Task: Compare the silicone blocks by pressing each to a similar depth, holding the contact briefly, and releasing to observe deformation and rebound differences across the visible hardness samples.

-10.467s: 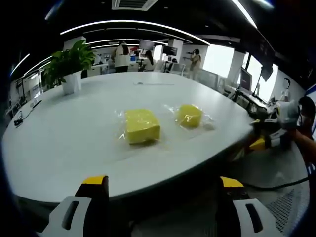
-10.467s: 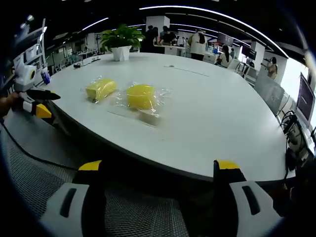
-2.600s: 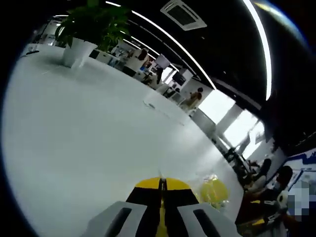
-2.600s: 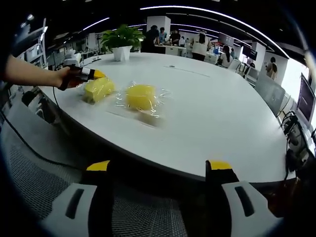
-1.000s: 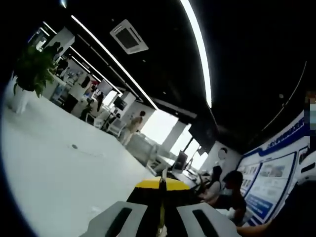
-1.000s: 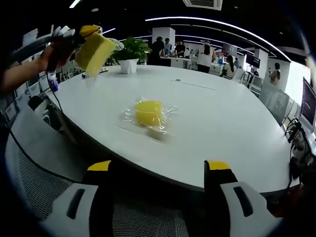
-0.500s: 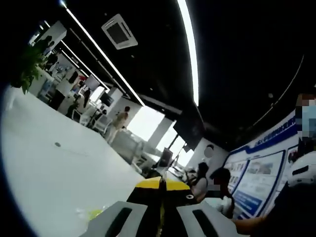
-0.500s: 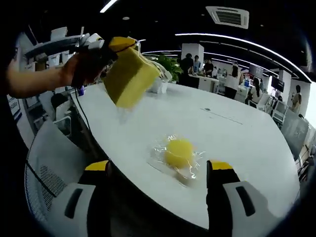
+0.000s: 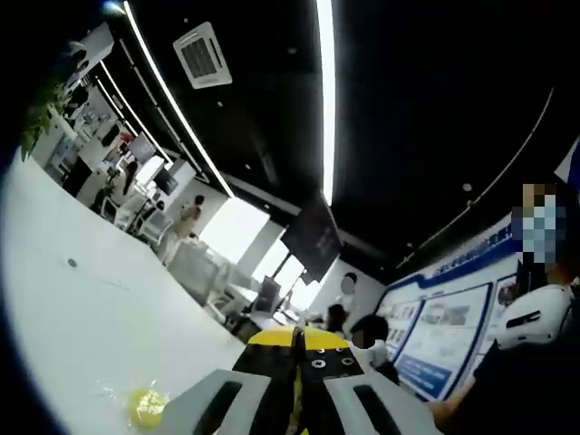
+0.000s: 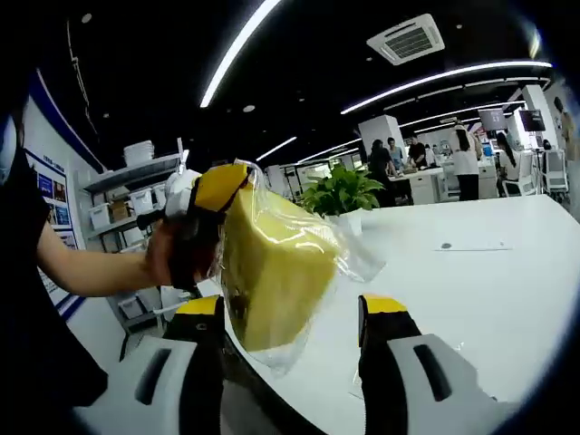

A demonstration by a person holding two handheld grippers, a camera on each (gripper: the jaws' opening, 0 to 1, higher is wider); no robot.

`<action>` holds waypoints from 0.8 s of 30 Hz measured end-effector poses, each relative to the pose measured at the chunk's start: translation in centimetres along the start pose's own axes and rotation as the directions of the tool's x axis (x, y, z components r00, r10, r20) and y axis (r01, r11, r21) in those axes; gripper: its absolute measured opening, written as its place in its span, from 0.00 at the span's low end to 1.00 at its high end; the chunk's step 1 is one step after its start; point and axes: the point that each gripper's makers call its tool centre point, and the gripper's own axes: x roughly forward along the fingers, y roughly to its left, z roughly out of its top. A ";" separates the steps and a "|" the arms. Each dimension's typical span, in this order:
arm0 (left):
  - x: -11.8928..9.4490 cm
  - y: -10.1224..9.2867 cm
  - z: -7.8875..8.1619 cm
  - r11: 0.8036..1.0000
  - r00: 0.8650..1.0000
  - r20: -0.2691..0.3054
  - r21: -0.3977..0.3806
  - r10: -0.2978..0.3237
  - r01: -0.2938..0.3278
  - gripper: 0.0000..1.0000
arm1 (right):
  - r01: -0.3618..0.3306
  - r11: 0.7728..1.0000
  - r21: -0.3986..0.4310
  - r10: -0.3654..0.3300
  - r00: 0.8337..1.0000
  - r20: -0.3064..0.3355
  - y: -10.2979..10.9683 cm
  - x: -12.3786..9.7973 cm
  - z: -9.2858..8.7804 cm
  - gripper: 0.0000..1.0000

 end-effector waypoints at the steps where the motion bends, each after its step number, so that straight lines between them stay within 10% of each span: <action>1: 0.0 -0.1 0.0 1.000 1.000 0.004 -0.004 -0.008 0.008 0.00 | -0.011 1.000 0.007 0.011 1.000 0.010 0.1 0.0 0.3 0.49; 24: 0.8 -1.1 1.9 0.996 0.993 0.089 -0.024 -0.079 0.081 0.00 | -0.220 0.970 0.102 0.202 0.965 0.166 2.7 -0.5 4.7 0.29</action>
